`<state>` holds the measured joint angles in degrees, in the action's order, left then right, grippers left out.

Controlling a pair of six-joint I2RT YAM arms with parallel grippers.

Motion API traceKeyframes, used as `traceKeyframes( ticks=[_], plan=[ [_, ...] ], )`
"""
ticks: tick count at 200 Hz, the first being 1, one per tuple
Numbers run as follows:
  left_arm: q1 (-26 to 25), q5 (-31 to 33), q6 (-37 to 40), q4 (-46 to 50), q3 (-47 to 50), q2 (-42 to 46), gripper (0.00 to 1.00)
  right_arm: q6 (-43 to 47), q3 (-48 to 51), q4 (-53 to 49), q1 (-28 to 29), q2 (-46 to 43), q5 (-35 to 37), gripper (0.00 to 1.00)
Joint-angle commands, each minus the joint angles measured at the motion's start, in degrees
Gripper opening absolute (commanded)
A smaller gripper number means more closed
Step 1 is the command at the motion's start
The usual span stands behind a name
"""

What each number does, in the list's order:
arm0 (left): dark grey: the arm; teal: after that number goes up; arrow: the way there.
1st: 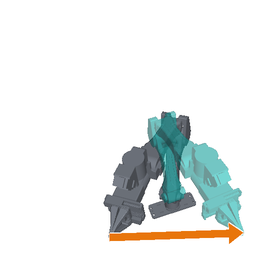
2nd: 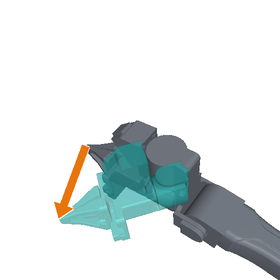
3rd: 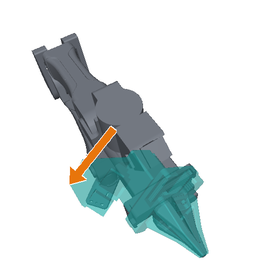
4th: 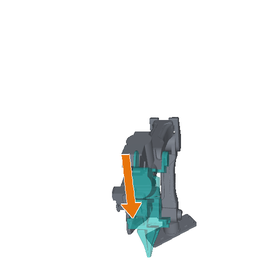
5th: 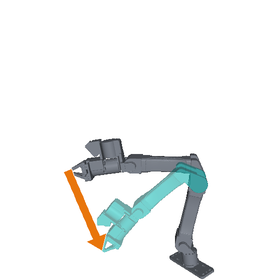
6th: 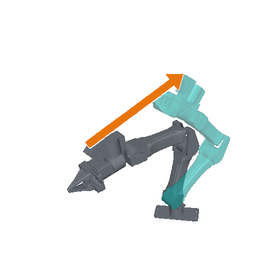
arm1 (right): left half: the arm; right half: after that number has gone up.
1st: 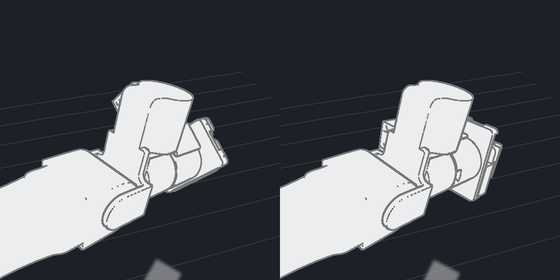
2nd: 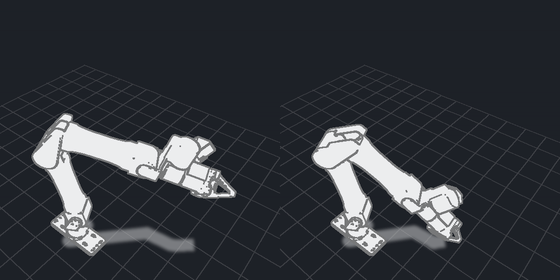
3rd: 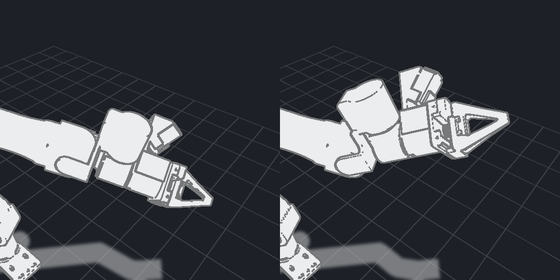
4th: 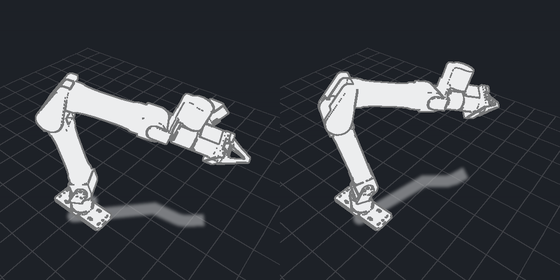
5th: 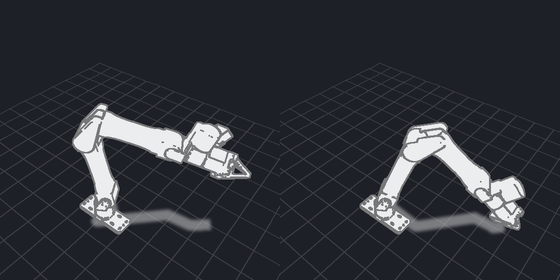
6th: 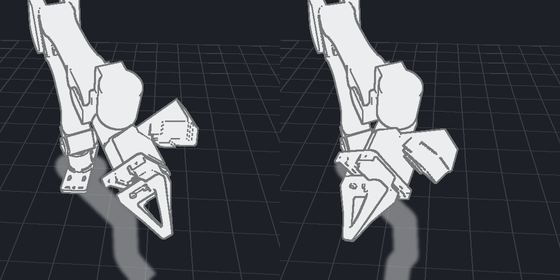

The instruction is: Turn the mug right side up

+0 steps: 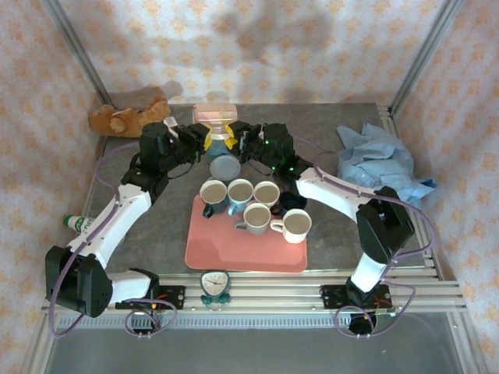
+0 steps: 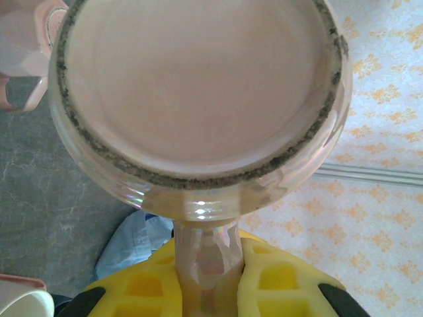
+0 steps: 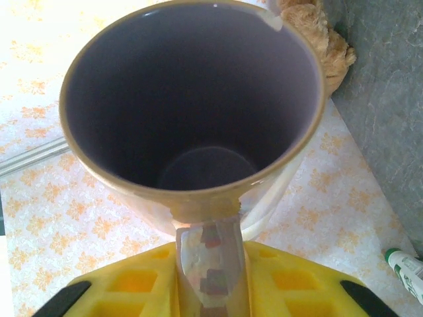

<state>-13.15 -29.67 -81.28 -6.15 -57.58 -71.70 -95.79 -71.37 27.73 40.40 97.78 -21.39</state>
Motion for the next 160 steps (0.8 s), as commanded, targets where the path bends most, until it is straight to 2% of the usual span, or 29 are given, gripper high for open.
traceKeyframes(
  ticks=[1,48,72,93,109,132,160],
  plan=[
    [-0.30,0.09,-0.21,-8.79,0.02,3.14,0.00,0.73,-2.54,3.38,0.38,0.66,1.95,0.24],
    [-0.30,0.30,-0.27,-8.17,1.00,3.02,0.00,5.53,-2.94,2.90,0.38,0.32,2.84,0.00],
    [-0.31,0.64,0.50,-6.31,1.91,3.36,0.00,9.66,-3.75,2.46,0.38,-0.14,3.20,0.00],
    [-0.23,0.88,1.37,-3.91,3.01,3.89,0.27,13.97,-3.70,2.38,0.44,-1.02,4.06,0.00],
    [-0.23,0.67,1.88,-3.18,3.78,4.16,0.42,16.98,-3.88,1.85,0.38,-1.54,4.38,0.00],
    [-0.29,0.19,3.29,-2.53,4.45,4.63,0.53,20.54,-4.18,1.45,0.42,-1.86,4.34,0.00],
    [0.12,-1.02,5.71,0.57,4.14,5.34,0.59,26.71,-4.70,-0.45,0.38,-2.71,4.95,0.00]
  ],
)
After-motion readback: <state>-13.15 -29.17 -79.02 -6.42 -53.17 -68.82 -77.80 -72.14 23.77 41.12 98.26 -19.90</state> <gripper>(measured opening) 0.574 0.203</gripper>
